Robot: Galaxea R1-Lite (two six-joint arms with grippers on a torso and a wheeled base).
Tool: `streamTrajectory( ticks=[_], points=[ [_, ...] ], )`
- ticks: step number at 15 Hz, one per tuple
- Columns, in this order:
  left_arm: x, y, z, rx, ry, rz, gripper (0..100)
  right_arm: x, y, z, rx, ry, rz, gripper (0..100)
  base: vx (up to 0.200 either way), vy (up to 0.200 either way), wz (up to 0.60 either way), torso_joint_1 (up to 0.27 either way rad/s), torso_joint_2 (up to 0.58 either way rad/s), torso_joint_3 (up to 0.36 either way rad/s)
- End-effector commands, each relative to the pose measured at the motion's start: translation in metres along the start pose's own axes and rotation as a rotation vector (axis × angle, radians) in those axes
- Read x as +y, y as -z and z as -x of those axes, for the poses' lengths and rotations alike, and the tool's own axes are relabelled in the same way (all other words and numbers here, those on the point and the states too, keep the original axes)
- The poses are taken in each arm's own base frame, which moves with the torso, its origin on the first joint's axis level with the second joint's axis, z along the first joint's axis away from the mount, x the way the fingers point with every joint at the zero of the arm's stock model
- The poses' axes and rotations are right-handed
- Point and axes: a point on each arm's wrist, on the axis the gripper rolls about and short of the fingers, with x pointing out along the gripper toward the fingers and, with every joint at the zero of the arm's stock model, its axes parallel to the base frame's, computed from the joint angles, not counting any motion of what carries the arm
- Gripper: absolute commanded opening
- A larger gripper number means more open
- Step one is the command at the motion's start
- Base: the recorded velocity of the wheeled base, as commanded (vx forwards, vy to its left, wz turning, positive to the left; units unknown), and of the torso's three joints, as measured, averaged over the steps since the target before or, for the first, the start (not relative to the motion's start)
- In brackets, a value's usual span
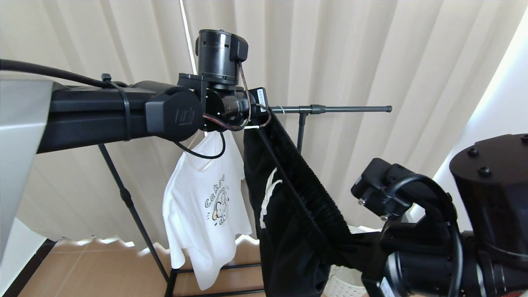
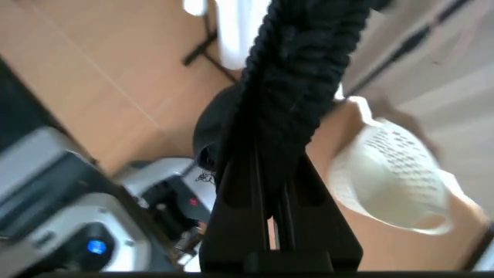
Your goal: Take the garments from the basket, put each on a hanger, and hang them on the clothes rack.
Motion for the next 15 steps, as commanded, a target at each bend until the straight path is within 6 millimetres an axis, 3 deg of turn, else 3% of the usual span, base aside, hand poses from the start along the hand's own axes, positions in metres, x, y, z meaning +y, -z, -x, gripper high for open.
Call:
streamTrajectory(
  ticks=[1,4,9,11,13,15],
  points=[
    [-0.002,0.009,-0.019,0.006,0.001,0.001,0,0.033,0.002,-0.029,0.009,-0.085,-0.026,0,0.000,0.000,0.00,0.000,0.00,0.000],
    [-0.001,0.008,-0.020,0.004,0.003,0.005,0,0.043,-0.006,-0.047,-0.057,-0.113,-0.122,0,0.000,0.000,0.00,0.000,0.00,0.000],
    [0.007,-0.002,-0.011,-0.010,-0.013,0.027,0,0.036,-0.008,-0.044,-0.055,-0.088,-0.129,0,0.000,0.000,0.00,0.000,0.00,0.000],
    [0.015,-0.008,-0.002,0.015,-0.035,0.021,0,0.019,-0.004,-0.042,0.009,-0.025,-0.097,0,0.000,0.000,0.00,0.000,0.00,0.000],
    [0.025,-0.020,0.016,0.027,-0.058,0.032,0,-0.013,-0.005,-0.045,0.038,0.075,-0.076,0,0.000,0.000,0.00,0.000,0.00,0.000],
    [0.029,-0.023,0.022,0.035,-0.069,0.029,0,-0.023,-0.005,-0.046,0.040,0.103,-0.070,0,0.000,0.000,0.00,0.000,0.00,0.000]
  ],
)
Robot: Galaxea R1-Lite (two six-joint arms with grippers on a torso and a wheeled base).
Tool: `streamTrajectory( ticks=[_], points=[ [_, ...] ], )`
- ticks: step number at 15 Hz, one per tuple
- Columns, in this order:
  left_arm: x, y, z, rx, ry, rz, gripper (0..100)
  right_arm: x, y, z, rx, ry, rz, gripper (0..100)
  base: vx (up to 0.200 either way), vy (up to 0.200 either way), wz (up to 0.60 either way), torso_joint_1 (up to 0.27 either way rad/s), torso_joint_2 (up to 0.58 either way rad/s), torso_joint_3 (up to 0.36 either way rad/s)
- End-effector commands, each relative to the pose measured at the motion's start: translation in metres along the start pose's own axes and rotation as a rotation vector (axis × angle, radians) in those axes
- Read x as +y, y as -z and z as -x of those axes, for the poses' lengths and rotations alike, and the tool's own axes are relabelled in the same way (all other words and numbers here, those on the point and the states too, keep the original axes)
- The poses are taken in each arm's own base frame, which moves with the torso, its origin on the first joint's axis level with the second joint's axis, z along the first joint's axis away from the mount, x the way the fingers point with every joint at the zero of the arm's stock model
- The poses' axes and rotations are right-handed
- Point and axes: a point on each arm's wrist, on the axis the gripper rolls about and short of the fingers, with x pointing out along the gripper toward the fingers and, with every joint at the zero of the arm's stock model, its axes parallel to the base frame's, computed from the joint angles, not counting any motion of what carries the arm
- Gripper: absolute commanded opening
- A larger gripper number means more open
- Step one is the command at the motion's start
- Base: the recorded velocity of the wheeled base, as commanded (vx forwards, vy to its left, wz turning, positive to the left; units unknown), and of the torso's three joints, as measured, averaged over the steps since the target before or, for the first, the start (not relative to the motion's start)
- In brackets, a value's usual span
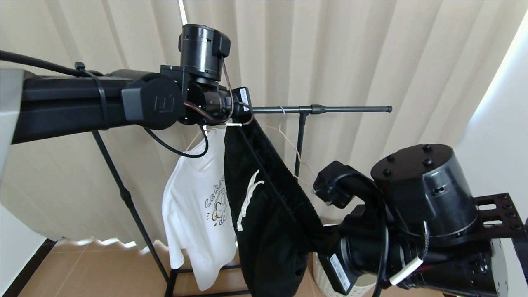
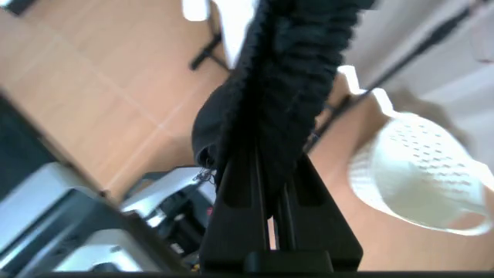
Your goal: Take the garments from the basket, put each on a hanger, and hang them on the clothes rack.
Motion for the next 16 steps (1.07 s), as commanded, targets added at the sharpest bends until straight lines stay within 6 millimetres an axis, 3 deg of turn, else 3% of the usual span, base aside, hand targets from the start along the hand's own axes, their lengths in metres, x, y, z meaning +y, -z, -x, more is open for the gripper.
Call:
streamTrajectory(
  ticks=[1,6,9,10,11,13,16],
  points=[
    [0.021,-0.009,0.045,0.069,-0.046,-0.027,0,-0.051,-0.009,-0.008,-0.009,0.150,-0.062,0,0.000,0.000,0.00,0.000,0.00,0.000],
    [0.057,0.043,0.112,0.270,-0.104,-0.172,0,-0.089,-0.043,-0.042,-0.047,0.246,-0.142,0,0.000,0.000,0.00,0.000,0.00,0.000],
    [0.063,0.079,0.129,0.375,-0.100,-0.220,0,-0.093,-0.072,-0.062,-0.106,0.250,-0.148,0,0.000,0.000,0.00,0.000,0.00,0.000],
    [0.064,0.104,0.132,0.445,-0.091,-0.257,0,-0.094,-0.088,-0.081,-0.132,0.248,-0.149,0,0.000,0.000,0.00,0.000,0.00,0.000],
    [0.064,0.114,0.135,0.465,-0.082,-0.269,0,-0.095,-0.094,-0.089,-0.143,0.248,-0.149,0,0.000,0.000,0.00,0.000,0.00,0.000],
    [0.048,0.149,0.144,0.495,0.004,-0.290,0,-0.100,-0.114,-0.132,-0.186,0.260,-0.151,0,0.000,0.000,0.00,0.000,0.00,0.000],
    [0.018,0.166,0.158,0.501,0.113,-0.273,0,-0.100,-0.131,-0.166,-0.252,0.254,-0.164,0,0.000,0.000,0.00,0.000,0.00,0.000]
  ],
)
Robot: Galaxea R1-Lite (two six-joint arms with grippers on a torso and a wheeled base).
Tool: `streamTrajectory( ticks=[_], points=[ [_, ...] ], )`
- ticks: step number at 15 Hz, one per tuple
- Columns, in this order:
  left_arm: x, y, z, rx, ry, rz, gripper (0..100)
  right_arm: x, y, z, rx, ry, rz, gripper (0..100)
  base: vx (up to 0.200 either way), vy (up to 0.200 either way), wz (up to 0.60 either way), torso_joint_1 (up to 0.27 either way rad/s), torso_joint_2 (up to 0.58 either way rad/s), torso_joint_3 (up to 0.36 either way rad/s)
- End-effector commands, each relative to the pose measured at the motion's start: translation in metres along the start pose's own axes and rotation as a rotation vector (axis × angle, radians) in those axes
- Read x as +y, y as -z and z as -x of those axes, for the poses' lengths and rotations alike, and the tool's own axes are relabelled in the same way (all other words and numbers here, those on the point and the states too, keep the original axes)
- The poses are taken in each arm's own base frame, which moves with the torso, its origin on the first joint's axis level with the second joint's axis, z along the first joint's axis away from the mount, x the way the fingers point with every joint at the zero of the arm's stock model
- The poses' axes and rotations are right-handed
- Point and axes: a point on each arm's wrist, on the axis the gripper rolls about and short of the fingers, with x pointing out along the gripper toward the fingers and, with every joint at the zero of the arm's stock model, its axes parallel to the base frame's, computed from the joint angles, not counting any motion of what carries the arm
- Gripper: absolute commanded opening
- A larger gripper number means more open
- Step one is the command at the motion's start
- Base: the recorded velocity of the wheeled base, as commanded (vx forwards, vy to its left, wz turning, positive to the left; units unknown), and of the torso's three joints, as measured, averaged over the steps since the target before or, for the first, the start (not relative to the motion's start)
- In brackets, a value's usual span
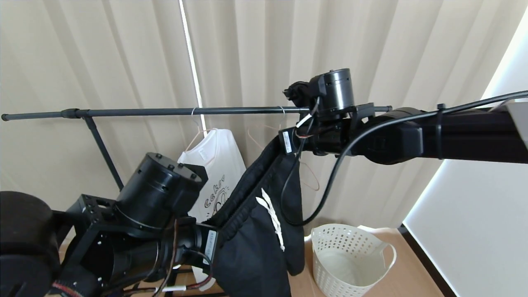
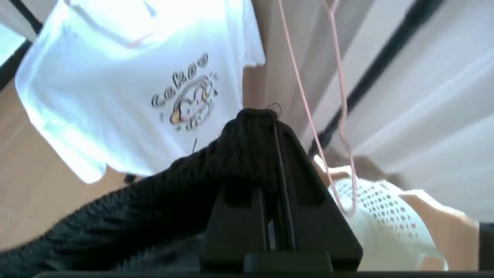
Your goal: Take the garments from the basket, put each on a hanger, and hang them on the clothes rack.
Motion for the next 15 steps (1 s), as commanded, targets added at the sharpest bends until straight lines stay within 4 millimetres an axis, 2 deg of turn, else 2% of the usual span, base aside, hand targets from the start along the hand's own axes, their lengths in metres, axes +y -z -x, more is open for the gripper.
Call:
streamTrajectory(
  ticks=[1,3,5,9,12,15],
  points=[
    [-0.032,0.012,0.003,0.010,0.093,-0.018,0,0.015,0.012,-0.054,-0.015,-0.007,-0.032,0,0.000,0.000,0.00,0.000,0.00,0.000],
    [-0.055,0.009,0.004,-0.019,0.166,0.058,0,0.027,0.015,-0.061,-0.022,-0.030,-0.065,0,0.000,0.000,0.00,0.000,0.00,0.000],
    [-0.066,0.005,-0.006,-0.035,0.173,0.095,0,0.035,0.015,-0.060,-0.036,-0.050,-0.070,0,0.000,0.000,0.00,0.000,0.00,0.000],
    [-0.068,0.001,-0.006,-0.045,0.175,0.106,0,0.034,0.012,-0.057,-0.042,-0.050,-0.107,0,0.000,0.000,0.00,0.000,0.00,0.000],
    [-0.045,0.000,-0.003,-0.057,0.098,0.138,0,0.016,-0.006,-0.037,-0.037,-0.029,-0.168,0,0.000,0.000,0.00,0.000,0.00,0.000],
    [-0.008,-0.004,-0.007,-0.104,-0.081,0.170,0,-0.008,-0.021,-0.001,0.036,0.027,-0.229,0,0.000,0.000,0.00,0.000,0.00,0.000]
  ],
)
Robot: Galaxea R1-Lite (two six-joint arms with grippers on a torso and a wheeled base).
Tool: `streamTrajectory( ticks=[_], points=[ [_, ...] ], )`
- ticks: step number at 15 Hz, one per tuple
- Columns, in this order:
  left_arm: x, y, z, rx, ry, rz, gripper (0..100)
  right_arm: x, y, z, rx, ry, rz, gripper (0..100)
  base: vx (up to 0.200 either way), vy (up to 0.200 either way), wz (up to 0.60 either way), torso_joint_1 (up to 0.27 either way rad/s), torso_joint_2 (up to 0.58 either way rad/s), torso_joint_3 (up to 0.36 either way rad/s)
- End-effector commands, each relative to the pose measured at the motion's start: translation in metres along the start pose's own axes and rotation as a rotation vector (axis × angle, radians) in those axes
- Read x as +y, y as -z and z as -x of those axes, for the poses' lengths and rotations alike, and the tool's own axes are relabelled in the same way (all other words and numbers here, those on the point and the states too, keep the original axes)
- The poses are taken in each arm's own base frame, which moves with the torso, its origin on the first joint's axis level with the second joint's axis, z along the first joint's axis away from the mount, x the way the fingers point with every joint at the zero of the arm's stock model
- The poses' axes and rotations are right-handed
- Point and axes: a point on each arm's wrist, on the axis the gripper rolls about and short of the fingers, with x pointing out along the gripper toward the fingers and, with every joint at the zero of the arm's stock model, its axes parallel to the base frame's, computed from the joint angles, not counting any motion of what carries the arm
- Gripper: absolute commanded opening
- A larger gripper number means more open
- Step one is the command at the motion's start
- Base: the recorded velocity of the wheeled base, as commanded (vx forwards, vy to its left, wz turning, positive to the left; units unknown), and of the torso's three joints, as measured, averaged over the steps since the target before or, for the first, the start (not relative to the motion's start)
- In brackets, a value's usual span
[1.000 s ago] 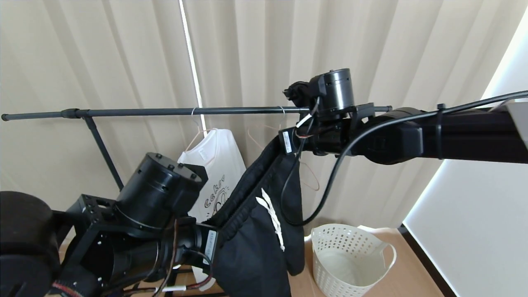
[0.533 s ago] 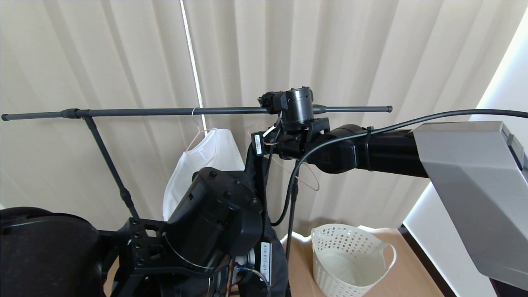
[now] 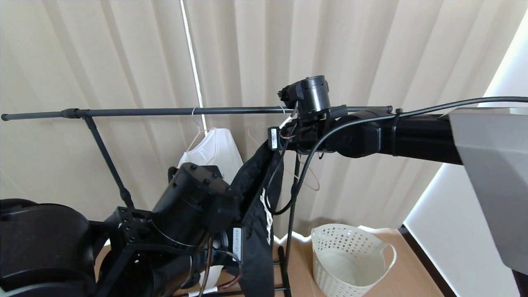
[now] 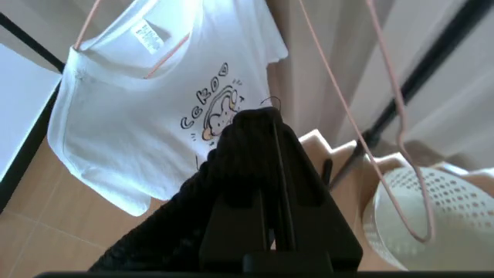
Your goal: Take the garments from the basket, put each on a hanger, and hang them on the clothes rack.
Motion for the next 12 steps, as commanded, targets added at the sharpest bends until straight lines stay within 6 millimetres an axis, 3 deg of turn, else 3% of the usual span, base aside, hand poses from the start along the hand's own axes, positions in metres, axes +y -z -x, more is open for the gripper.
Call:
streamTrajectory(
  ticks=[1,2,4,6,8,12],
  points=[
    [0.026,-0.010,-0.001,-0.038,-0.089,0.030,0,-0.014,-0.020,0.045,0.000,0.030,-0.024,0,0.000,0.000,0.00,0.000,0.00,0.000],
    [0.034,-0.016,-0.004,-0.047,-0.117,0.043,0,-0.018,-0.021,0.059,0.015,0.041,-0.026,0,0.000,0.000,0.00,0.000,0.00,0.000],
    [0.055,-0.046,-0.018,-0.101,-0.184,0.097,0,-0.029,-0.014,0.111,0.041,0.051,-0.021,0,0.000,0.000,0.00,0.000,0.00,0.000],
    [0.055,-0.066,-0.037,-0.121,-0.208,0.123,0,-0.038,0.000,0.134,0.072,0.089,-0.010,0,0.000,0.000,0.00,0.000,0.00,0.000],
    [0.056,-0.097,-0.046,-0.186,-0.213,0.131,0,-0.048,0.022,0.140,0.098,0.233,0.015,0,0.000,0.000,0.00,0.000,0.00,0.000],
    [0.047,-0.110,-0.059,-0.192,-0.166,0.115,0,-0.037,0.034,0.145,0.117,0.231,0.036,0,0.000,0.000,0.00,0.000,0.00,0.000]
  ],
)
